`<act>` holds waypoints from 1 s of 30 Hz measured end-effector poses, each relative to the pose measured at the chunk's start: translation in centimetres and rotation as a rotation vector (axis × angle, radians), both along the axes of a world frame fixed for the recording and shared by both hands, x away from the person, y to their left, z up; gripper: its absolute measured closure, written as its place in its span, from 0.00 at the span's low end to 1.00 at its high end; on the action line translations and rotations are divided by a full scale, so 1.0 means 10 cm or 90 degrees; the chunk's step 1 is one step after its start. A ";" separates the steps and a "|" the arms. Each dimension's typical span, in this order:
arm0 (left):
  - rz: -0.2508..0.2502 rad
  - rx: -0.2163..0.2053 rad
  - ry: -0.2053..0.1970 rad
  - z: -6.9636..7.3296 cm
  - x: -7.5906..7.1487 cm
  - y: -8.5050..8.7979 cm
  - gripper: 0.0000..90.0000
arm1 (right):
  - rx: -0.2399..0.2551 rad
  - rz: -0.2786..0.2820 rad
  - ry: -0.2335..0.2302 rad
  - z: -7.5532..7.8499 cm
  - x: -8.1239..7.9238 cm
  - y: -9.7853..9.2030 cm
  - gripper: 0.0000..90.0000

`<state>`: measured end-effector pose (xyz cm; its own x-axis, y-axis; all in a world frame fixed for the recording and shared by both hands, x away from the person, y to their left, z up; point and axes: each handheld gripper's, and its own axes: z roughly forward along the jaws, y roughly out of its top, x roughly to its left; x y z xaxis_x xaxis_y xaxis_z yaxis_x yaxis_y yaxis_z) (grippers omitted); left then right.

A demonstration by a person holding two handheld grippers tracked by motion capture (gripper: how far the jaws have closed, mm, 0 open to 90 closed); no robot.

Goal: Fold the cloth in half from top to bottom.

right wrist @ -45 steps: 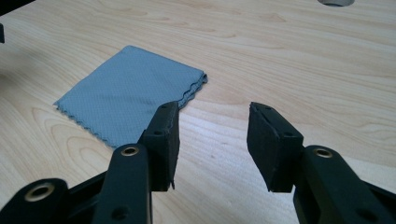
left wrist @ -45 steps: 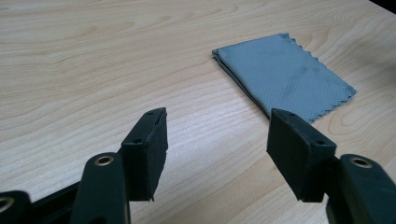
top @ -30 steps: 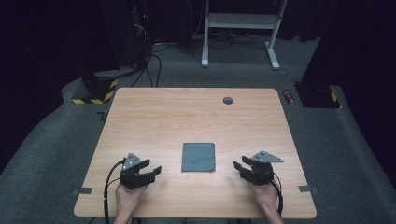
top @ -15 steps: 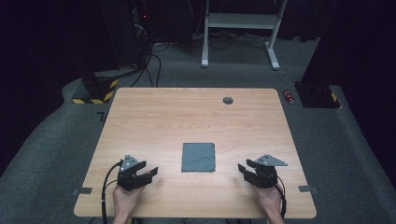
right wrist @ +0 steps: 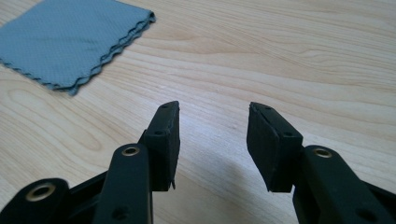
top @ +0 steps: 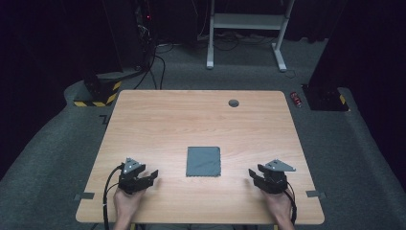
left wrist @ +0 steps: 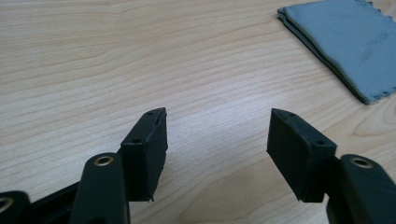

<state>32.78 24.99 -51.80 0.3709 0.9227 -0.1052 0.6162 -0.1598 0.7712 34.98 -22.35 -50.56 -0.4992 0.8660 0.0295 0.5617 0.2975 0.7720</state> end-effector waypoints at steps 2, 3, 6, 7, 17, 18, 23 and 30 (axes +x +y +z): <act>0.003 0.007 -0.001 -0.01 0.00 0.00 0.43 | -0.010 -0.001 -0.002 -0.01 0.01 -0.02 0.60; 0.003 0.013 0.000 -0.01 0.00 0.00 0.43 | -0.014 -0.004 0.000 -0.01 0.01 -0.02 0.60; 0.006 0.022 0.002 -0.03 0.01 0.00 0.43 | -0.021 -0.012 0.002 -0.03 0.02 -0.04 0.60; 0.009 0.024 0.002 -0.04 0.02 0.01 0.43 | -0.022 -0.014 0.004 -0.04 0.02 -0.05 0.60; 0.021 0.050 0.000 -0.09 0.04 0.03 0.43 | -0.034 -0.030 0.016 -0.10 0.05 -0.10 0.60; 0.022 0.050 -0.001 -0.09 0.04 0.03 0.43 | -0.035 -0.032 0.018 -0.10 0.05 -0.10 0.60; 0.020 0.074 -0.010 -0.10 0.04 0.00 0.42 | -0.061 -0.035 0.017 -0.14 0.04 -0.10 0.59; 0.015 0.070 -0.007 -0.10 0.04 0.00 0.37 | -0.044 -0.041 0.016 -0.17 0.04 -0.12 0.51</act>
